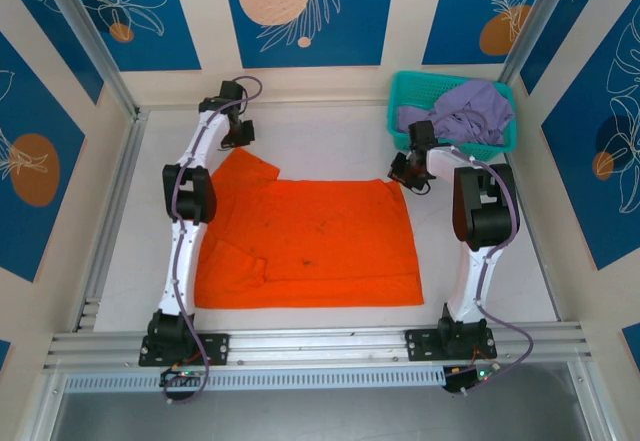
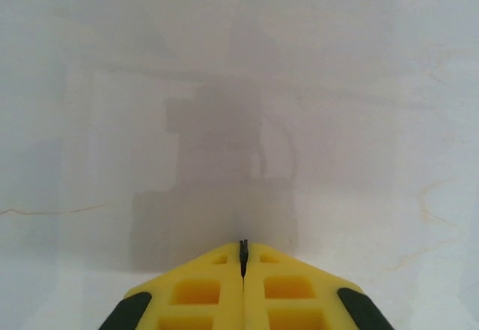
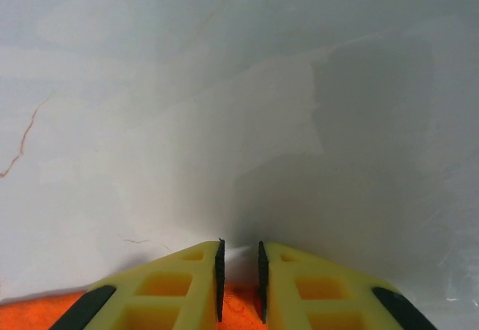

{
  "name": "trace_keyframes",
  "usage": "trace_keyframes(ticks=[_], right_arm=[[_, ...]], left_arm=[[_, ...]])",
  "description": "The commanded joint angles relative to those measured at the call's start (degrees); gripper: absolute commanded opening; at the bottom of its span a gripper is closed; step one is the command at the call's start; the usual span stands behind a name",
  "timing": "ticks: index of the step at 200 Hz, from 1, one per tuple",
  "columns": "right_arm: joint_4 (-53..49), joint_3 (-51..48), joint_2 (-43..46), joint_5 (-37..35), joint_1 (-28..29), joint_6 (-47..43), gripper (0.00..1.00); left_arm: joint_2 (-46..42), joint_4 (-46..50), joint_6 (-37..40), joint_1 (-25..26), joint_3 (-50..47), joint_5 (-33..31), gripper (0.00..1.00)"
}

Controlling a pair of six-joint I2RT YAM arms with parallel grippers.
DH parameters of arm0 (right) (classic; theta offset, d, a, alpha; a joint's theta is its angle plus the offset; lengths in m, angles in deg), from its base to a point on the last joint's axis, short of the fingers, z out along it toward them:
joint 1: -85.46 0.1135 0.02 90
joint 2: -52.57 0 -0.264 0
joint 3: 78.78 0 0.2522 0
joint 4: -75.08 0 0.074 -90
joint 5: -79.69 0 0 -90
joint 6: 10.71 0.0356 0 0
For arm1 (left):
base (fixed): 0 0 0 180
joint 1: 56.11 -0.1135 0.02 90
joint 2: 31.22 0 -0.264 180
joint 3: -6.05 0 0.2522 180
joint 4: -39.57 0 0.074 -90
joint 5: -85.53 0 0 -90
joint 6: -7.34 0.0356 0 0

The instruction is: Fold and stack the t-shirts

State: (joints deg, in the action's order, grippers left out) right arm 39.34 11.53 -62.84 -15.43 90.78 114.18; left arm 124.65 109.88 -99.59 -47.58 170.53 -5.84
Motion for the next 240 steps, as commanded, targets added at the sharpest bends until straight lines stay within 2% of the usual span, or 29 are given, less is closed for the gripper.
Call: trace_keyframes(ticks=[1,20,29,61,88,141,174,192,240], right_arm=[[-0.85,0.82,-0.52,-0.54,0.04,0.87,0.26],[-1.13,1.16,-0.52,-0.59,-0.05,0.8,0.3],[-1.14,1.23,-0.57,-0.6,-0.06,0.75,0.31],[-1.05,1.2,-0.55,-0.42,-0.31,0.66,0.31],[-1.21,1.15,-0.56,-0.3,-0.4,0.55,0.31],[-1.23,0.57,-0.24,-0.32,-0.58,0.7,0.18],[-0.92,0.12,0.34,-0.22,-0.8,0.79,0.09],[-0.91,0.1,0.42,0.06,-0.93,0.79,0.06],[-1.14,0.39,0.71,0.5,-1.02,0.2,0.02]], left_arm=[[-1.67,1.32,1.63,0.21,1.53,-1.13,0.29],[-3.16,2.26,2.13,0.07,0.83,-3.51,0.45],[-3.93,2.44,2.16,-0.05,0.11,-4.53,0.48],[-4.11,3.7,2.78,-0.1,-0.9,-3.65,0.49],[-3.95,5.01,3.65,-0.01,-2.91,-3.76,0.54],[-5.46,4.5,3.74,0.02,-7.91,-3.17,0.55],[-5.67,4.19,3.46,0.02,-8.62,-3.91,0.44],[-5.58,3.66,3.39,0.02,-8.6,-3.57,0.35],[-5.68,2.05,3.46,0.0,-8.34,-4.65,0.23]])
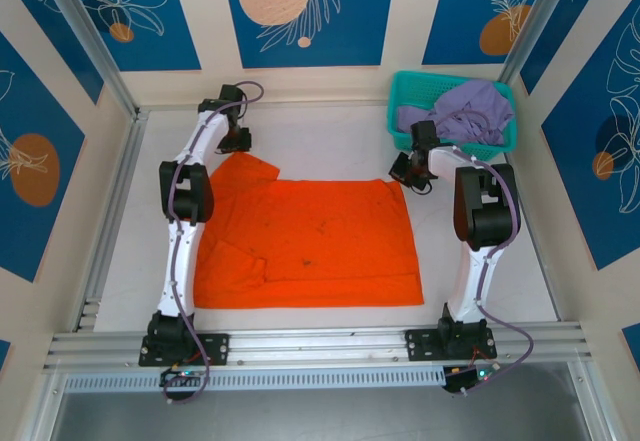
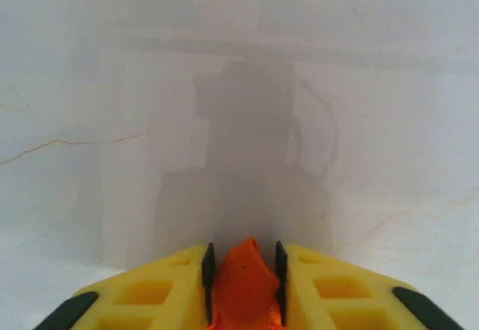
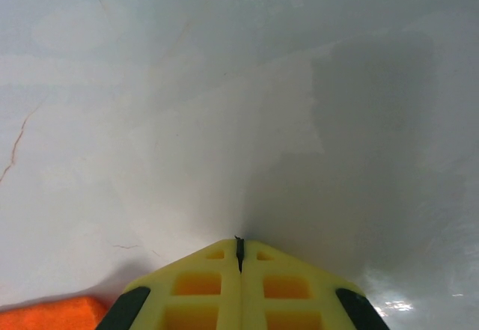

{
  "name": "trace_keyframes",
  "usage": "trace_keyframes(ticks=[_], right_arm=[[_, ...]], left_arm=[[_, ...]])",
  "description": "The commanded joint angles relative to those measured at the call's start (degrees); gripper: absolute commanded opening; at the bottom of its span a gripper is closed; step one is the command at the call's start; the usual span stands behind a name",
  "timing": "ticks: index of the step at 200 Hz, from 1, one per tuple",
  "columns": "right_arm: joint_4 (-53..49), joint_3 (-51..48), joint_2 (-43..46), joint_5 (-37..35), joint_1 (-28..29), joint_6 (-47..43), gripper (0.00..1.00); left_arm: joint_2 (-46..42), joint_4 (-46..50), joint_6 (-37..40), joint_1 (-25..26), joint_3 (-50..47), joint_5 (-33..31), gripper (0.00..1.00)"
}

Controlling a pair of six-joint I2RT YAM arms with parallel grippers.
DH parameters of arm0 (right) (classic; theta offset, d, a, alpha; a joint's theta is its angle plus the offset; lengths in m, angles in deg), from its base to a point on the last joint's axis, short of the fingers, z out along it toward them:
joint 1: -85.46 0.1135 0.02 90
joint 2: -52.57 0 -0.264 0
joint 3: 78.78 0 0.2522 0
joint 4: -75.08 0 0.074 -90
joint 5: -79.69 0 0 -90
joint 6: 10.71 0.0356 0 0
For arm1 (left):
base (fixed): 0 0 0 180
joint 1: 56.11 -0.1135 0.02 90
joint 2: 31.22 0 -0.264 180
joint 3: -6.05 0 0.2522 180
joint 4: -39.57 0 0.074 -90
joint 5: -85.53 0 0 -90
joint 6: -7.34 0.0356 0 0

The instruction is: Fold and stack the t-shirts

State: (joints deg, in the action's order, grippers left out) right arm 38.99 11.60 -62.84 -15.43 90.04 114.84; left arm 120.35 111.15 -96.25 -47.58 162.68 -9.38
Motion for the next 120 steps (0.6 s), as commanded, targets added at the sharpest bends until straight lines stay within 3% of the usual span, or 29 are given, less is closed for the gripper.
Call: trace_keyframes(ticks=[1,22,49,62,120], right_arm=[[-0.79,0.3,0.71,0.48,-0.28,-0.47,0.01],[-0.7,0.2,1.08,0.81,-0.28,-0.79,0.0],[-0.7,0.27,1.91,1.26,-0.36,-0.9,0.0],[-0.54,-0.04,2.35,1.68,-0.36,-1.06,0.0],[1.5,-4.0,8.74,3.44,-0.46,-1.5,0.0]], left_arm=[[-1.41,0.79,0.12,-0.01,-0.49,-1.13,0.23],[-2.19,0.32,0.31,0.18,-0.55,-2.52,0.11],[-3.62,-0.5,0.33,0.53,-0.74,-4.67,0.07],[-4.6,-1.2,0.27,0.65,-1.37,-5.58,0.0],[-11.9,-6.74,-0.91,1.56,-10.05,-7.8,0.0]])
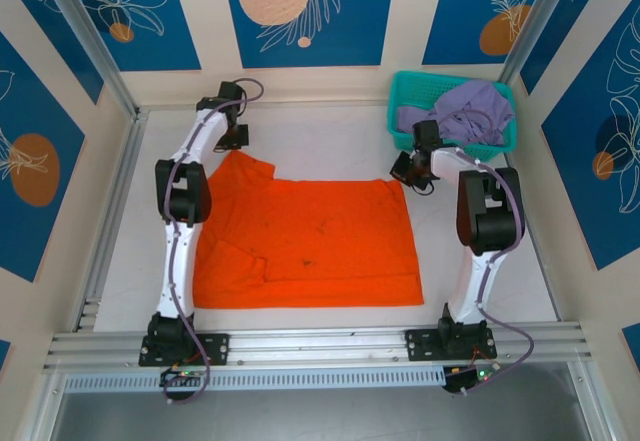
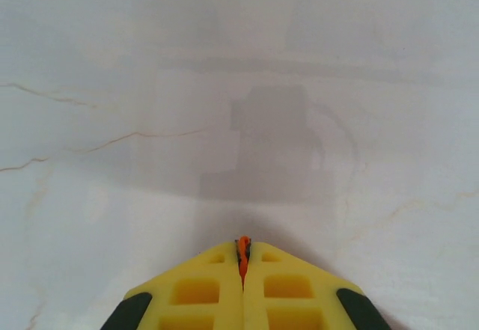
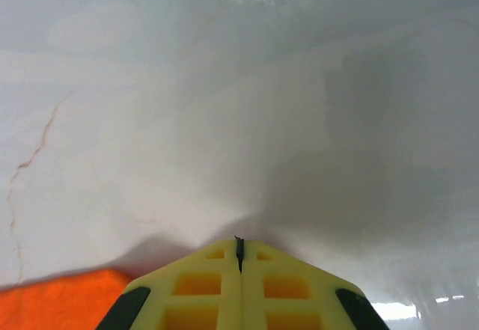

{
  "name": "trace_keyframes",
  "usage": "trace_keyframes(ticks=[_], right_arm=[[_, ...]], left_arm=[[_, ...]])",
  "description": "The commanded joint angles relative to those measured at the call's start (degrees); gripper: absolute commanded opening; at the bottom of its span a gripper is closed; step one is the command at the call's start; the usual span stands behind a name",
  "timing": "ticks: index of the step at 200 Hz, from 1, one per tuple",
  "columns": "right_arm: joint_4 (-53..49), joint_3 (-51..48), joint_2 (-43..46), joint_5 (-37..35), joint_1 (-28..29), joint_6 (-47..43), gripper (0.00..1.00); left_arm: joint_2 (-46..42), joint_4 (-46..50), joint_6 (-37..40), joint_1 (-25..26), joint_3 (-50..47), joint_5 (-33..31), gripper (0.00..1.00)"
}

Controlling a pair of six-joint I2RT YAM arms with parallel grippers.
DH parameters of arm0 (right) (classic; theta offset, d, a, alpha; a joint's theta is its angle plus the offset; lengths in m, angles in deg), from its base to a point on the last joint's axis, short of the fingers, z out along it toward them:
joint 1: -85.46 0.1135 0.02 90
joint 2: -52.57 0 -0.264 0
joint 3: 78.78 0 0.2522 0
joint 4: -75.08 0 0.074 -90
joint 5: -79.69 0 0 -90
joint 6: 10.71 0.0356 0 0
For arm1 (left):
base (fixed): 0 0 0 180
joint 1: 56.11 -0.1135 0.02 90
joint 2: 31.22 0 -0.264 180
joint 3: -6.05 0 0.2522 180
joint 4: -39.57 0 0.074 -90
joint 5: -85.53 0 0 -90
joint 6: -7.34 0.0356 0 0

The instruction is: Fold and stack the t-shirts

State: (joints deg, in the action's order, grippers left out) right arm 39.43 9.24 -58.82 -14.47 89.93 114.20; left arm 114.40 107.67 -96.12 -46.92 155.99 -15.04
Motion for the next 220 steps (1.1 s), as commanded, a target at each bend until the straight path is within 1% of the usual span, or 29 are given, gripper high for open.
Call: trace_keyframes(ticks=[1,21,60,99,121,150,173,192,220], right_arm=[[1.11,-1.74,4.84,2.53,-0.39,-0.88,0.0],[1.76,-3.01,6.98,3.09,-0.32,-1.23,0.0],[2.2,-6.26,10.76,4.02,-0.69,-2.46,0.0],[2.92,-11.79,15.93,6.37,-2.28,-3.1,0.0],[3.4,-14.89,18.85,8.09,-3.58,-2.97,0.0],[4.11,-19.77,23.37,9.5,-4.71,-2.56,0.0],[4.53,-23.17,26.52,9.79,-5.04,-2.87,0.0],[4.58,-25.33,28.55,9.96,-5.08,-2.3,0.0],[3.98,-27.37,30.56,10.05,-5.13,-2.0,0.0]], left_arm=[[-6.09,-3.36,-1.09,0.91,-3.63,-2.12,0.0],[-10.35,-6.42,-2.33,1.26,-8.87,-2.13,0.0],[-22.51,-17.78,-0.25,2.37,-27.64,-3.65,0.0],[-36.87,-25.24,2.68,2.32,-46.31,-4.57,0.0],[-43.7,-25.84,2.77,2.33,-54.39,-3.51,0.0],[-52.0,-24.83,0.69,2.41,-63.74,-3.19,0.0],[-57.07,-22.62,-1.73,3.16,-68.69,-1.52,0.0],[-61.29,-20.7,-2.85,4.69,-71.96,-2.25,0.0],[-66.28,-16.58,-4.86,5.11,-75.17,-3.17,0.0]])
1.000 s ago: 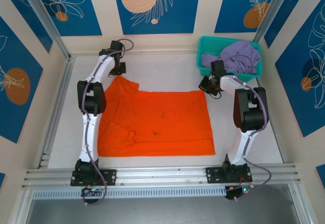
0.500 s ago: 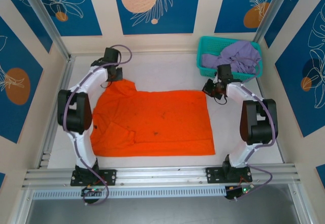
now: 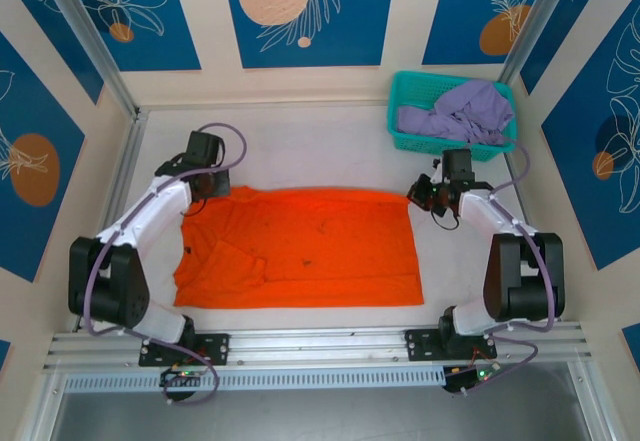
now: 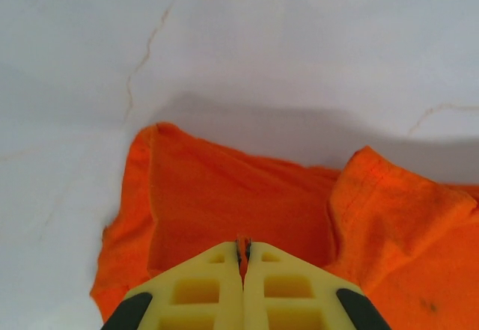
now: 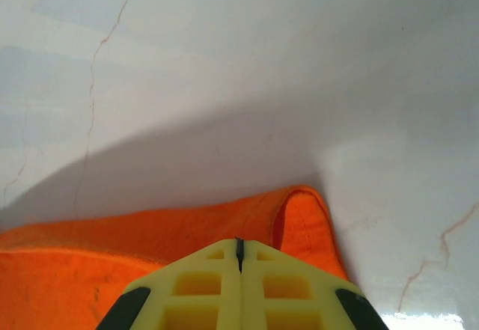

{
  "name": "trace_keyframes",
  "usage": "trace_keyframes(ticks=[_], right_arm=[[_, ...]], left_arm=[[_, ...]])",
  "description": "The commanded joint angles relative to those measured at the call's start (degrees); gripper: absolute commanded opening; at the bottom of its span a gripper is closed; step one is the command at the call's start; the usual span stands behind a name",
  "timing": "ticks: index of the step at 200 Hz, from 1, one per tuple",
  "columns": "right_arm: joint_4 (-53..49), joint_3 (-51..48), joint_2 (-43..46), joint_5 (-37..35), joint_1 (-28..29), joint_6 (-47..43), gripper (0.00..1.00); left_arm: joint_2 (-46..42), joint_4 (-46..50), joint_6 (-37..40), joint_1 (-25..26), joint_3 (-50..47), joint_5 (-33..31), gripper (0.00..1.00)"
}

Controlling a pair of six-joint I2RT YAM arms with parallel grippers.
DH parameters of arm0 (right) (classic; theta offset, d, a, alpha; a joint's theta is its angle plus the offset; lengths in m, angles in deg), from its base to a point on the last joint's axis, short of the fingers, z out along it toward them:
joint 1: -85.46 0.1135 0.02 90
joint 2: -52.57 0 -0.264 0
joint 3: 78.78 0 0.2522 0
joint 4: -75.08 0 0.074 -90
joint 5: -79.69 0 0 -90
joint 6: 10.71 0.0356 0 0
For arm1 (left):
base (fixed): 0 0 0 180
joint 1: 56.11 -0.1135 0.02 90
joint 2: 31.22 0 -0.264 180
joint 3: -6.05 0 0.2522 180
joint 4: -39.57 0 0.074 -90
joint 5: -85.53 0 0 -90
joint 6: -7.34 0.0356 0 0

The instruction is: Fold and stack the t-shirts

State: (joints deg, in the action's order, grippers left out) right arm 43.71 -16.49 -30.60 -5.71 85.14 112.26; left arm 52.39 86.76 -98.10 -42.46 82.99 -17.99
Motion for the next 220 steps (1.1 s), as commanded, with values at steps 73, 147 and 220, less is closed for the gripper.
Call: trace_keyframes(ticks=[73,147,220], right_arm=[[-1.2,-4.47,4.71,1.6,-0.3,1.15,0.0],[-6.92,-6.48,8.49,-4.31,-2.05,7.79,0.41],[-4.46,-3.07,7.16,-3.72,2.31,16.41,0.44]], left_arm=[[-11.92,13.35,-8.31,0.76,-9.1,1.07,0.02],[-22.07,22.23,-21.45,0.68,-12.28,-13.3,0.58],[-8.57,16.5,-14.87,-0.18,-2.94,2.94,0.45]])
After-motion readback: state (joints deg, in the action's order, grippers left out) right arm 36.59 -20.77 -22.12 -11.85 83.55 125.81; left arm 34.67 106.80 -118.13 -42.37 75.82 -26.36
